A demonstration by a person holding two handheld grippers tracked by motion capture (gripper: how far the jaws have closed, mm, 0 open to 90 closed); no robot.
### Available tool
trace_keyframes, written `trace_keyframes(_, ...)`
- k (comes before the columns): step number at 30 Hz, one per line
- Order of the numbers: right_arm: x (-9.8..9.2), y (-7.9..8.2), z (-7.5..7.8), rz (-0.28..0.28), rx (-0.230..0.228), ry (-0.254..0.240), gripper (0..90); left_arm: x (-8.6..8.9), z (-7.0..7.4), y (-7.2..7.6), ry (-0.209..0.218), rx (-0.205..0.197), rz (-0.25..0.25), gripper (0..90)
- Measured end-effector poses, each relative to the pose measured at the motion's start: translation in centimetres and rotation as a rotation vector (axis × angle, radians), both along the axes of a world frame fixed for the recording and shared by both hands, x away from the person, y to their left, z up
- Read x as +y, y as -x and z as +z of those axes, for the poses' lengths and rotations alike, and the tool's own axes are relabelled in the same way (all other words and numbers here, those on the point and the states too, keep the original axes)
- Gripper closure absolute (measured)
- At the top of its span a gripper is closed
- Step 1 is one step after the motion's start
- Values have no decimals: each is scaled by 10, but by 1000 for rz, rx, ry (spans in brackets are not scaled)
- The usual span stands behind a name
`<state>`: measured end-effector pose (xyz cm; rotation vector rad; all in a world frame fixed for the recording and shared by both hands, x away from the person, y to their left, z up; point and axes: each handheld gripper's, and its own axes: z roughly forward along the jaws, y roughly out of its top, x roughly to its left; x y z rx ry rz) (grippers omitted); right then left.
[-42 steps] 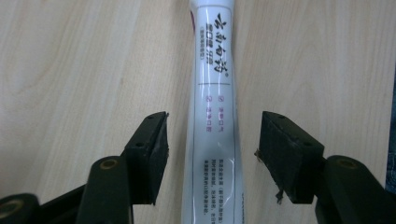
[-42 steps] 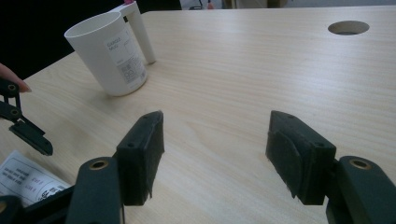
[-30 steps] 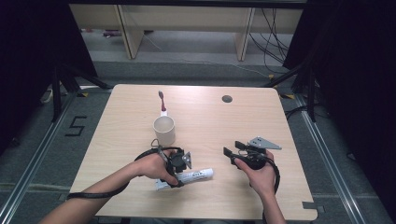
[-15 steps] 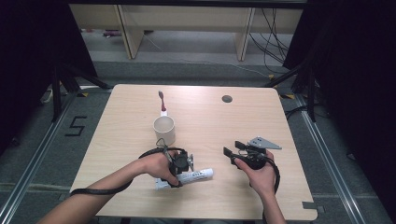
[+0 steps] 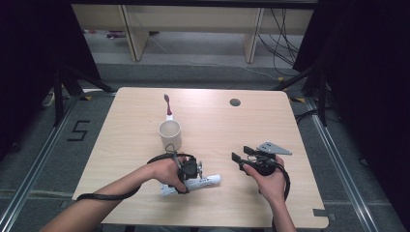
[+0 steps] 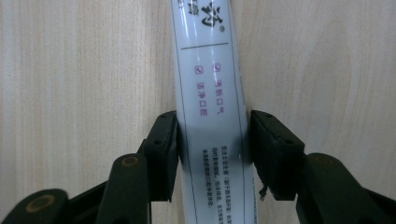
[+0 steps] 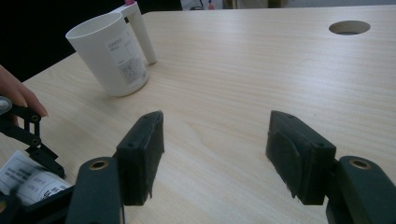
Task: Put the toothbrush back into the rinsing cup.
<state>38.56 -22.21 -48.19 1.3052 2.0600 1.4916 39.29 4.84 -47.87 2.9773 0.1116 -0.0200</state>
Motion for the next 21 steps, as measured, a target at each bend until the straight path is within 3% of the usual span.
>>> trace_keyframes(8, 0, 0, 0, -1, -6, 2, 374, 0, 0, 4, 9, -41, 11, 572)
trace_keyframes(14, 0, 0, 0, 1, -2, -6, 374, 2, 1, 9, 21, -81, -10, 622)
trace_keyframes(21, 0, 0, 0, 0, -1, 0, 374, 7, 3, 10, 67, -80, -13, 697)
